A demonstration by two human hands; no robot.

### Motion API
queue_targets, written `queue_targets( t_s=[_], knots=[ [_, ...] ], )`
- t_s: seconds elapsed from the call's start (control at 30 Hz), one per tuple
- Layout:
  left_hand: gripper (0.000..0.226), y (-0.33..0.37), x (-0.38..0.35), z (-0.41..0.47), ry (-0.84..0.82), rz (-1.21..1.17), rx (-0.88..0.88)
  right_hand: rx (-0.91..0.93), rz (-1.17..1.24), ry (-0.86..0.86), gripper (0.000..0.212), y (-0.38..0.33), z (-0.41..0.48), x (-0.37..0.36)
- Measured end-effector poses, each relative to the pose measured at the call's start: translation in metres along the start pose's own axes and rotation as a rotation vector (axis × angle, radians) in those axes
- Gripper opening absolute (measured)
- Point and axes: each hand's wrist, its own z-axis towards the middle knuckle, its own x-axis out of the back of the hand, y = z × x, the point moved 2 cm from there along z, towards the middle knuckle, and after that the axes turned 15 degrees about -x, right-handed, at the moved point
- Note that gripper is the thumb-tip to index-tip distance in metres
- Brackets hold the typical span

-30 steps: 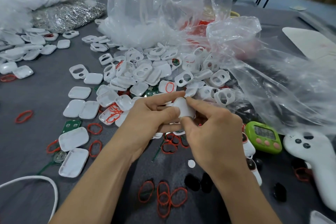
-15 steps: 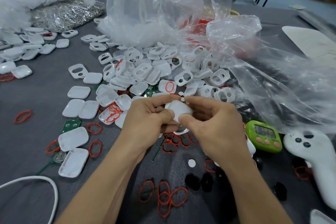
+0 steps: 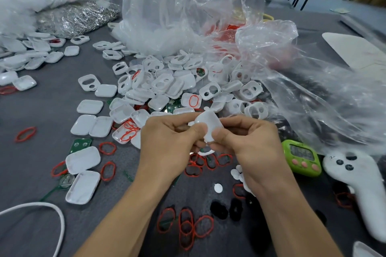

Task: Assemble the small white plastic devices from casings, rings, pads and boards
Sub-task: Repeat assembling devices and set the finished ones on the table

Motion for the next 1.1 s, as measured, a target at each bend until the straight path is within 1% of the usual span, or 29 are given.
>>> queue_targets(
  t_s=[0.07,0.17,0.27,0.33,0.37,0.47,0.53,0.6,0.63,0.7,0.73,0.8,0.83,0.9,0.97,1.0,1.1],
  knots=[
    [0.033,0.0,0.002,0.001,0.049,-0.031,0.007,-0.009,0.016,-0.018,0.014,0.001,-0.001,-0.002],
    [0.031,0.002,0.004,0.001,0.081,-0.053,0.016,-0.006,0.003,-0.037,0.014,0.004,-0.002,-0.005],
    [0.033,0.001,0.005,0.001,0.094,-0.001,0.013,0.007,-0.066,-0.035,0.015,0.007,-0.001,-0.005],
    [0.032,0.001,0.005,0.0,0.078,0.065,0.004,-0.005,-0.157,-0.044,0.013,0.009,0.0,-0.005],
    [0.032,0.001,0.005,0.0,0.065,0.104,-0.012,-0.016,-0.211,-0.053,0.015,0.009,0.0,-0.005],
    [0.029,0.003,0.002,-0.002,0.003,0.241,-0.103,0.011,-0.322,-0.089,0.035,0.006,0.002,-0.005],
    [0.036,0.006,0.001,-0.004,0.005,0.261,-0.133,0.036,-0.269,-0.14,0.034,0.003,0.001,-0.006],
    [0.041,0.007,0.0,-0.005,0.019,0.265,-0.163,-0.005,-0.093,-0.205,0.025,0.001,0.0,-0.007],
    [0.039,0.008,-0.001,-0.005,0.017,0.278,-0.182,-0.034,-0.027,-0.236,0.02,0.002,-0.001,-0.008],
    [0.029,0.008,-0.001,-0.006,0.025,0.275,-0.192,-0.062,0.004,-0.263,0.015,0.003,0.0,-0.009],
    [0.026,0.008,-0.001,-0.006,0.034,0.271,-0.191,-0.043,-0.018,-0.249,0.016,0.004,0.001,-0.009],
    [0.025,0.008,-0.002,-0.007,0.04,0.297,-0.2,0.093,-0.141,-0.144,0.02,0.001,0.002,-0.007],
    [0.027,0.008,-0.002,-0.008,0.035,0.32,-0.218,0.169,-0.197,-0.095,0.022,-0.001,0.002,-0.006],
    [0.036,0.007,-0.001,-0.008,0.033,0.377,-0.27,0.257,-0.214,-0.073,0.026,-0.004,0.001,-0.005],
    [0.041,0.005,-0.001,-0.007,0.05,0.416,-0.307,0.278,-0.152,-0.093,0.024,-0.004,0.0,-0.005],
    [0.039,0.005,-0.001,-0.006,0.061,0.404,-0.302,0.273,-0.103,-0.103,0.024,-0.004,0.0,-0.005],
    [0.026,0.005,-0.003,-0.003,0.088,0.275,-0.229,0.176,0.083,-0.147,0.027,-0.004,-0.001,-0.005]
  ],
)
